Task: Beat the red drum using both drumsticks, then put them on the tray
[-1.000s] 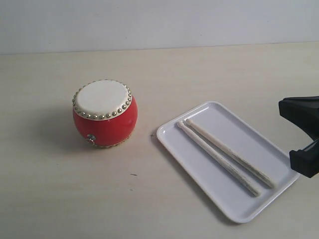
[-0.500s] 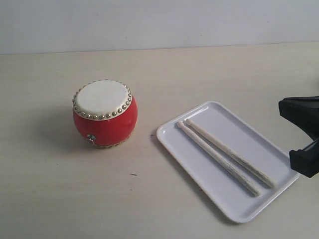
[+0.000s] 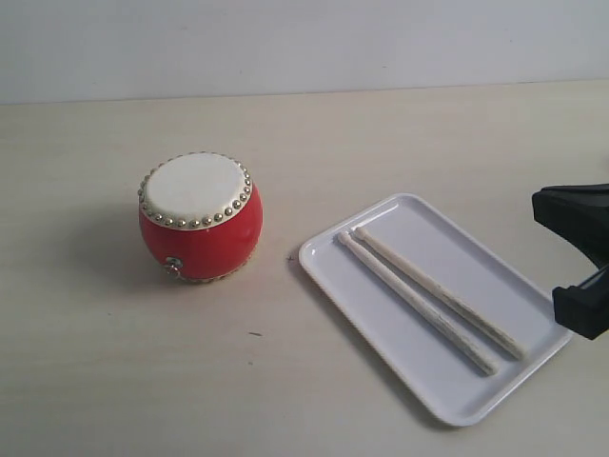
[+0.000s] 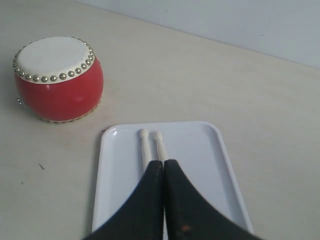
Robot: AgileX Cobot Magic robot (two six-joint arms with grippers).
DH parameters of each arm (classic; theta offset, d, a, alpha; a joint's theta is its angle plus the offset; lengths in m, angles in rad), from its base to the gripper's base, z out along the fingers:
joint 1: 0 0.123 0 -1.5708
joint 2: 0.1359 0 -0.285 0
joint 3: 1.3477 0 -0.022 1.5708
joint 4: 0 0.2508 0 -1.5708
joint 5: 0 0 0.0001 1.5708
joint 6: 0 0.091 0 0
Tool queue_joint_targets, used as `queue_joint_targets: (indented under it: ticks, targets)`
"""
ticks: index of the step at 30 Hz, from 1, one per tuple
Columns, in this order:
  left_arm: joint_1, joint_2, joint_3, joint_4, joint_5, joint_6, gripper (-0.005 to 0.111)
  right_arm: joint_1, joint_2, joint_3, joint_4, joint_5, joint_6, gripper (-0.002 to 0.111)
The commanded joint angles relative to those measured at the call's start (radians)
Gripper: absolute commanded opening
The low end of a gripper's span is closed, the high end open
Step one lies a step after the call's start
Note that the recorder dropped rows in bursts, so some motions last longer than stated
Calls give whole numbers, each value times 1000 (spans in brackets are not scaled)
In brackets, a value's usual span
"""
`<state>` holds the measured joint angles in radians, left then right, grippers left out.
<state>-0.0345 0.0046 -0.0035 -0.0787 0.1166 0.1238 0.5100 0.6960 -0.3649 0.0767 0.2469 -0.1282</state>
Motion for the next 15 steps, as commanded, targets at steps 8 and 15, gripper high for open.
queue_joint_targets:
  ticks: [8, 15]
  targets:
    - [1, -5, 3, 153, -53, -107, 0, 2, -8, 1, -2, -9, 1, 0]
    - [1, -5, 3, 153, -51, -105, 0, 2, -8, 1, -2, -9, 1, 0]
